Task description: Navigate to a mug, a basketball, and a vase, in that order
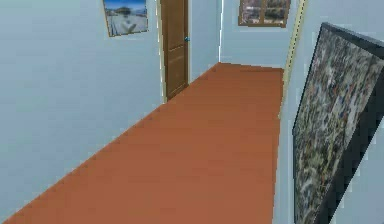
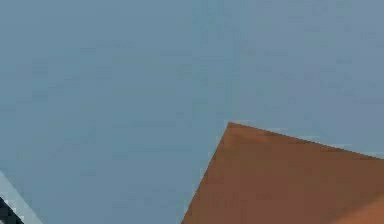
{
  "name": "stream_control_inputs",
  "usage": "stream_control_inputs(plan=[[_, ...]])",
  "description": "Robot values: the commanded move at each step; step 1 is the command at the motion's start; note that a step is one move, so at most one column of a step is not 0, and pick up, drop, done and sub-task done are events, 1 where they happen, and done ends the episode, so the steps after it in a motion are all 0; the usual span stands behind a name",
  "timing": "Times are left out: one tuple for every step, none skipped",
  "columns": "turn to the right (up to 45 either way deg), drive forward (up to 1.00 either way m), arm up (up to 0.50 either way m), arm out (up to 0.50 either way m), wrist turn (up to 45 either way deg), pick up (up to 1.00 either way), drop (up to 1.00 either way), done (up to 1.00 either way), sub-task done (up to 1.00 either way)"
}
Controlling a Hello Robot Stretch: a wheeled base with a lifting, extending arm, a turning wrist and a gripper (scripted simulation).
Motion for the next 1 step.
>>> stream_control_inputs(plan=[[15.0, 0.00, 0.00, 0.00, 0.0, 0.00, 0.00, 0.00, 0.00]])
